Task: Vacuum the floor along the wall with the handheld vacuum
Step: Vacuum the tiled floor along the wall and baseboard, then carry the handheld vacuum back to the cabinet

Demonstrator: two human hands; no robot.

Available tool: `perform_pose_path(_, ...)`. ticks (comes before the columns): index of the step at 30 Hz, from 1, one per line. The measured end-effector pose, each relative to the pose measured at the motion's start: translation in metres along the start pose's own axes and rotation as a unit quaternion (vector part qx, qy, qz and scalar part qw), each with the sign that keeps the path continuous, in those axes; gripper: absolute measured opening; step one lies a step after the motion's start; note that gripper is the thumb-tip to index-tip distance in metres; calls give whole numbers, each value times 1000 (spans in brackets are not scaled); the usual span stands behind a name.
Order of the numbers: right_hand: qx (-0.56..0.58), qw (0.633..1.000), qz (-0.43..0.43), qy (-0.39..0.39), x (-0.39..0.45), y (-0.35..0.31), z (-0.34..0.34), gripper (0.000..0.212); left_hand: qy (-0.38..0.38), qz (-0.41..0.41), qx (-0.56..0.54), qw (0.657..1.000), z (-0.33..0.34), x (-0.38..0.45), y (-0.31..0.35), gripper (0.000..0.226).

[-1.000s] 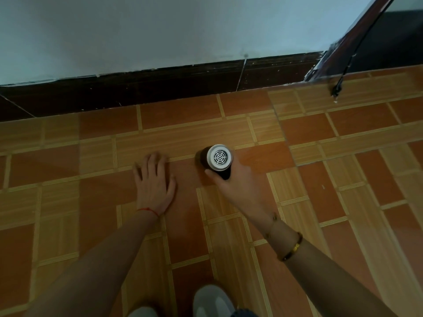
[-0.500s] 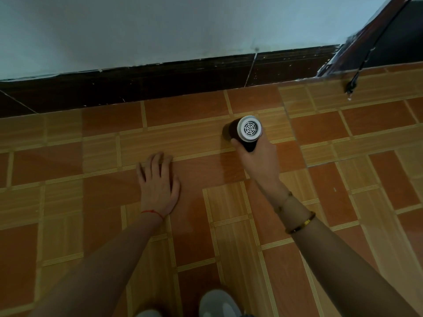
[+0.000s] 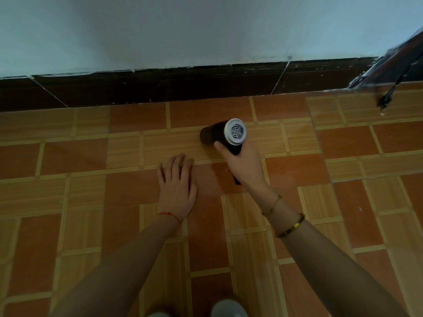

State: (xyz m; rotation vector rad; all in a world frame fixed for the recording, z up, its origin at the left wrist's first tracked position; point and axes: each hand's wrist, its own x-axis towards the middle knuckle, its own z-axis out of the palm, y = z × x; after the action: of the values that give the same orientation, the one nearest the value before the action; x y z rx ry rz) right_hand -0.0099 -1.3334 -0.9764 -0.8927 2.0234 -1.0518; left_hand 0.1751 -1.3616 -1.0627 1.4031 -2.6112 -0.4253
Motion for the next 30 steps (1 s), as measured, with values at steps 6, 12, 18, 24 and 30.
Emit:
perform_pose_path(6,298,924,230,-68,-16,-6,-18,41,38,-27,-101,994,-11,2,4,47)
perform_pose_path(12,383,882,237,-139,-30,-22,-22,49,-2,-291,-520,803,-71,16,27,57)
perform_pose_path(18,381,870,209,-234,-57,-50,-4,48,-7,-331,-728,601,-128,6,30,36)
perform_pose_path(24,328,870,205,-308,-80,-62,11,45,36,-333,-731,595,-151,-33,12,38)
perform_pose_path(30,310,869,188,-336,-94,-63,22,43,66,-314,-711,625,-157,-59,-2,54)
